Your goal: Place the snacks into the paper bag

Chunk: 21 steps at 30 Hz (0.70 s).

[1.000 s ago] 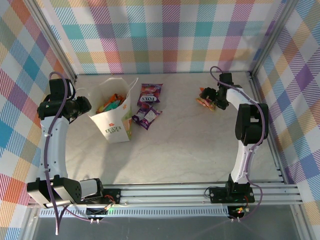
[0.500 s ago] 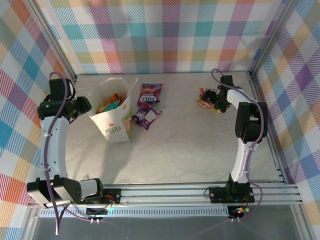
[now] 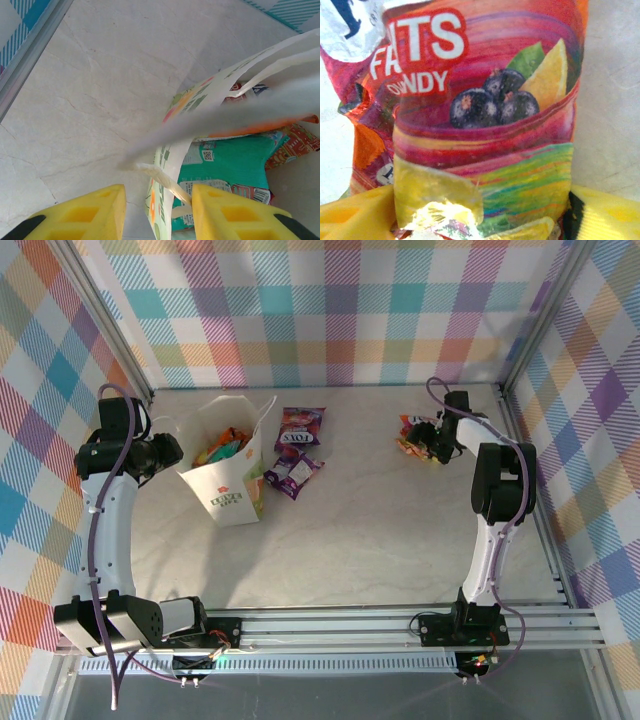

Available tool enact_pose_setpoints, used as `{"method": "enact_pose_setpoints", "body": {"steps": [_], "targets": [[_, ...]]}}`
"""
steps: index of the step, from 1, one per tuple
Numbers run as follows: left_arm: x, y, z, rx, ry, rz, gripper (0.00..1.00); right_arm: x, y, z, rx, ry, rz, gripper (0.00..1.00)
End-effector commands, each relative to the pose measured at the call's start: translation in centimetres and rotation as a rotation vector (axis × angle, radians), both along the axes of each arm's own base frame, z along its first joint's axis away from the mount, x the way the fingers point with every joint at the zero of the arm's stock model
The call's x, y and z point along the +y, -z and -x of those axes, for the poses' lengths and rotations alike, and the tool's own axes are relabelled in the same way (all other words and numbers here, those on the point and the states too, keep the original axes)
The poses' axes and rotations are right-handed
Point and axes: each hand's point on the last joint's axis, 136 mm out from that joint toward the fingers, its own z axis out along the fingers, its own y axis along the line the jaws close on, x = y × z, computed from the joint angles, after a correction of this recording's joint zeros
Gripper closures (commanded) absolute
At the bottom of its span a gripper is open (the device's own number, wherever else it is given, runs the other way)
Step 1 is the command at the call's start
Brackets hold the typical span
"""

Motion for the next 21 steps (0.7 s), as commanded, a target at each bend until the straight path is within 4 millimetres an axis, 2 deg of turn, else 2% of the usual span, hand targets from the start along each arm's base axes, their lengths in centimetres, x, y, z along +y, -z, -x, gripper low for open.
{"method": "enact_pose_setpoints", "body": {"steps": [1,4,8,21], "targets": [[0.7,-0.6,1.0,0.004,-0.021,-0.020,0.60,0.5,0.8,0.9,0.044,-0.019,-0.011,0.27],[0.6,-0.7,1.1,0.001,-0.019,-0.018,0.60,0.4,0.3,1.3,0.035,-0.019,-0.002,0.33],[0.6,-0.9,1.3,-0.003,-0.014,-0.024,0.60,0.2,-0.5,2.0,0.027,-0.026,0.017,0.50],[0.4,-0.9,1.7,-0.007,-0.003,-0.025,0.60,0.5,-3.1,5.3,0.008,-0.103,0.083,0.70]]}}
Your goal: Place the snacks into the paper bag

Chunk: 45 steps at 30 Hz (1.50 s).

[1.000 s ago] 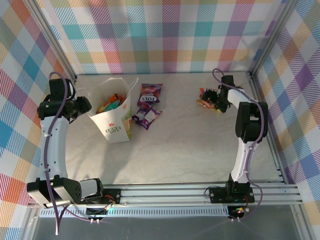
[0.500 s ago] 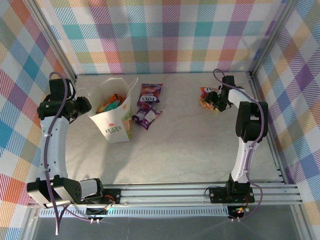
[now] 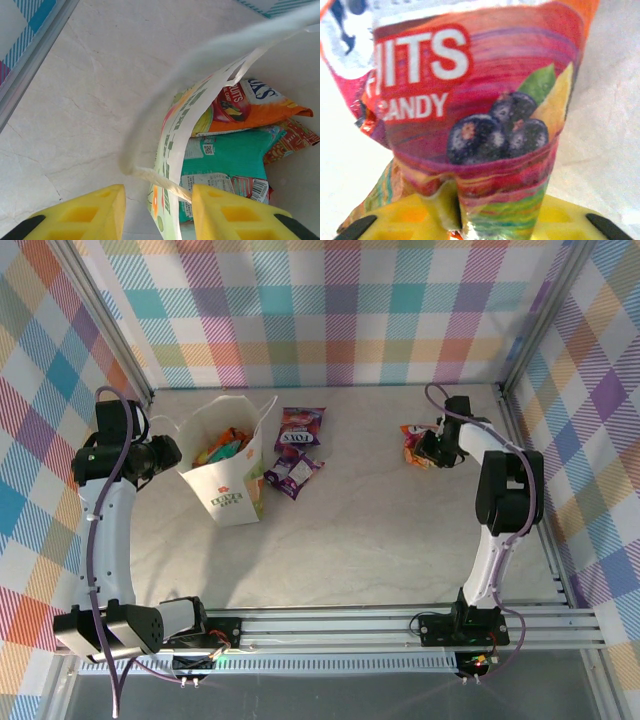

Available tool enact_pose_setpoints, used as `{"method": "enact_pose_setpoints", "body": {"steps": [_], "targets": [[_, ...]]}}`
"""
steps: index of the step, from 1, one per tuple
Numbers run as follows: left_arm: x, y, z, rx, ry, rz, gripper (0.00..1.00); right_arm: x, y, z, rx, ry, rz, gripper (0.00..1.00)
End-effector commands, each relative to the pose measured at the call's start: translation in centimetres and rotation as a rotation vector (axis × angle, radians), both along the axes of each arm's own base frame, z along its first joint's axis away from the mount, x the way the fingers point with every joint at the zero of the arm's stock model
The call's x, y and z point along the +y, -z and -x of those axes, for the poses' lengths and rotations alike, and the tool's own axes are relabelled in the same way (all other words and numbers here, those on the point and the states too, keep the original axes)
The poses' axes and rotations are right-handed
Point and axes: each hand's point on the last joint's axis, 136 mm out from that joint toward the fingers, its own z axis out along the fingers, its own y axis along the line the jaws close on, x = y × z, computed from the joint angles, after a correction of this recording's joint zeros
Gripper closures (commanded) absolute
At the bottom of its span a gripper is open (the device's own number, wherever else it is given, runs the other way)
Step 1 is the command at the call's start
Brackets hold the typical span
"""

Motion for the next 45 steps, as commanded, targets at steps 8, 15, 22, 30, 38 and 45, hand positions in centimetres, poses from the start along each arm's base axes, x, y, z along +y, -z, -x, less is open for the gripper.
{"method": "enact_pose_setpoints", "body": {"steps": [8,15,22,30,38,45], "targets": [[0.2,-0.2,0.7,-0.001,0.004,-0.004,0.60,0.9,-2.1,3.2,0.005,-0.100,0.055,0.76],[0.1,-0.5,0.7,-0.011,0.011,0.000,0.60,2.0,-4.9,4.3,-0.047,-0.152,0.066,0.79],[-0.2,-0.6,0.7,-0.017,0.020,0.010,0.60,3.7,-9.9,5.3,-0.159,-0.204,0.064,0.79],[-0.4,-0.9,0.4,-0.030,0.028,0.022,0.60,7.2,-16.5,7.4,-0.339,-0.319,0.043,0.79],[-0.6,-1.1,0.4,-0.036,0.035,0.027,0.60,8.9,-22.8,9.6,-0.481,-0.349,0.017,0.77],[-0.9,-1.4,0.3,-0.049,0.047,0.044,0.60,10.6,-27.3,11.3,-0.585,-0.390,-0.023,0.76]]}}
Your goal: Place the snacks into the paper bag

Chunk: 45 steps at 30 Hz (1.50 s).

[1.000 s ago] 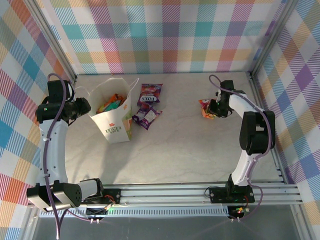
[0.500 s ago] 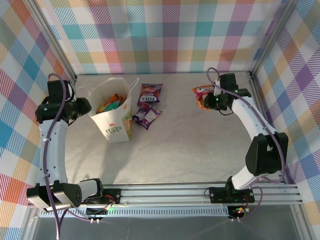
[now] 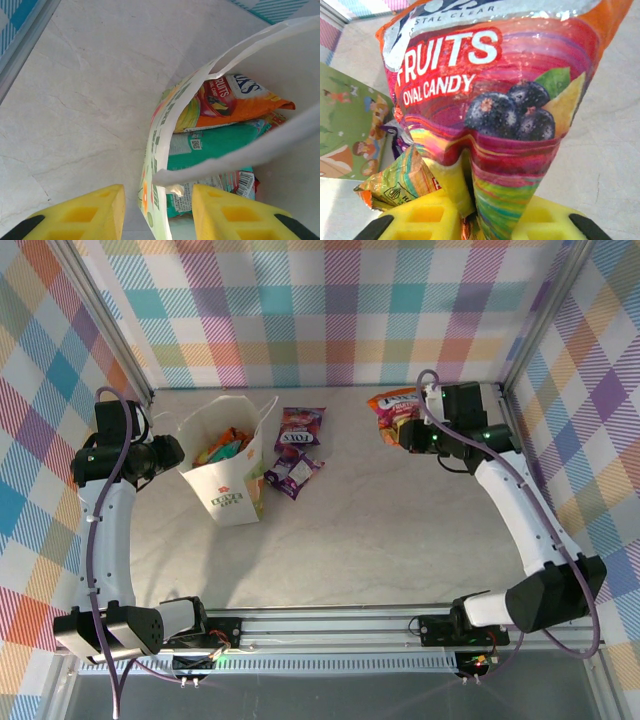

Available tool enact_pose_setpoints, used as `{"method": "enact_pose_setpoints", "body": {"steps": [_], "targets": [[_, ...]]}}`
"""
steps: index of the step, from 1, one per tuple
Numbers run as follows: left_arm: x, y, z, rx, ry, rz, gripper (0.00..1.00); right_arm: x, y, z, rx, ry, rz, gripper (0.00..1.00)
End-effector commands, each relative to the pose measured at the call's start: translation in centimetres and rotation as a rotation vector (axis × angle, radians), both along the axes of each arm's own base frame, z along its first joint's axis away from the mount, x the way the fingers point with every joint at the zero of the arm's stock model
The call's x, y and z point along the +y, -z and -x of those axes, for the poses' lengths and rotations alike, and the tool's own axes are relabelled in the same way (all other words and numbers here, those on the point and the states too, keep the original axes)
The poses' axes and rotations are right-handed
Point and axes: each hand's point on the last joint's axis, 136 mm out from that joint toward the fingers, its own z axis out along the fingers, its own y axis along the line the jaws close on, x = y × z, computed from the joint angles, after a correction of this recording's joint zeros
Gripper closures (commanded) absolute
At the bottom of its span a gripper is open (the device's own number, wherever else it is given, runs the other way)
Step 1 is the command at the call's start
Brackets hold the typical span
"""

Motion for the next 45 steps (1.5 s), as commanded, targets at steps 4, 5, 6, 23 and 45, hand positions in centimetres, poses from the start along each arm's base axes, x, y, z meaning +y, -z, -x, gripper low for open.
{"method": "enact_pose_setpoints", "body": {"steps": [4,5,6,23,45], "targets": [[-0.1,-1.3,0.4,-0.040,0.012,0.006,0.60,2.2,-6.0,1.8,-0.126,-0.080,-0.090,0.76],[-0.1,-1.3,0.4,-0.041,0.012,0.006,0.60,2.6,-6.4,2.0,-0.130,-0.092,-0.098,0.76],[0.0,-1.3,0.4,-0.041,0.011,0.006,0.60,3.0,-6.9,2.3,-0.139,-0.108,-0.105,0.76],[0.7,-3.5,-0.2,-0.097,-0.037,-0.006,0.61,10.6,-14.0,4.8,-0.267,-0.314,-0.208,0.77],[2.8,-2.9,-1.8,-0.124,-0.121,-0.023,0.83,24.4,-16.4,5.0,-0.304,-0.550,-0.274,0.77]]}}
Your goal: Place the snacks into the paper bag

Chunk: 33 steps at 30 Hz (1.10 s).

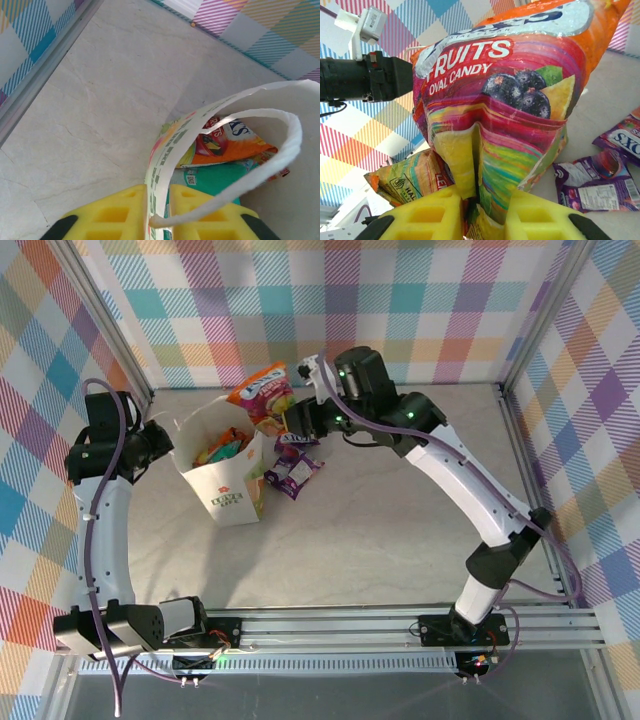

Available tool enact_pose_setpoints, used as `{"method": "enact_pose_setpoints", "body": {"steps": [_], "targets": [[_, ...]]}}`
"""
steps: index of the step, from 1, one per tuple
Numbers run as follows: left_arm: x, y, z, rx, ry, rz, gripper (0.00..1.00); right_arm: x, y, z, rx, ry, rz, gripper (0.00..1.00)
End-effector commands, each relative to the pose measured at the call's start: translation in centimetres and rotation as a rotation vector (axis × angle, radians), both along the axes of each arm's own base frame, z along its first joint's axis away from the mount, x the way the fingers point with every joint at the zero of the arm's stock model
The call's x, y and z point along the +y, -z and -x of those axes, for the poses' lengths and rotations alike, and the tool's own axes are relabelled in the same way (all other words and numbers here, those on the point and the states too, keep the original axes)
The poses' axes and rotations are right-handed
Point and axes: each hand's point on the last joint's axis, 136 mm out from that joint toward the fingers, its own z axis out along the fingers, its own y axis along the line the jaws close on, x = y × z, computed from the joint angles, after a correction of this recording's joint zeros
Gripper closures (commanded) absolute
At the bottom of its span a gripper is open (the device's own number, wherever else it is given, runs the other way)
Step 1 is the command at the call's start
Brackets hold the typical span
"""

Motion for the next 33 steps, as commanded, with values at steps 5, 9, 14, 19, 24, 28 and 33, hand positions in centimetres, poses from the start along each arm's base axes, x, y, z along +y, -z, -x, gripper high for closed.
{"method": "enact_pose_setpoints", "body": {"steps": [5,9,14,19,24,28,33], "targets": [[1.8,0.4,0.3,-0.006,-0.063,0.007,0.87,2.9,-4.1,-1.0,-0.049,-0.009,-0.127,0.77],[2.1,0.9,0.5,0.000,-0.072,0.016,0.89,4.7,-3.7,-1.5,-0.019,-0.018,-0.137,0.77],[2.3,1.4,0.6,0.007,-0.078,0.029,0.90,7.1,-3.0,-1.9,0.020,-0.045,-0.158,0.77],[2.2,1.5,0.6,0.005,-0.077,0.037,0.91,9.0,-2.1,-2.5,0.044,-0.069,-0.179,0.81],[2.1,1.6,0.7,0.008,-0.070,0.046,0.92,9.7,-1.0,-3.0,0.069,-0.071,-0.163,0.82],[2.1,1.7,0.6,0.010,-0.070,0.050,0.92,9.1,-0.9,-2.8,0.059,-0.064,-0.135,0.82],[1.9,1.9,0.6,0.012,-0.068,0.059,0.93,7.9,-1.7,-2.2,0.029,-0.054,-0.113,0.83]]}}
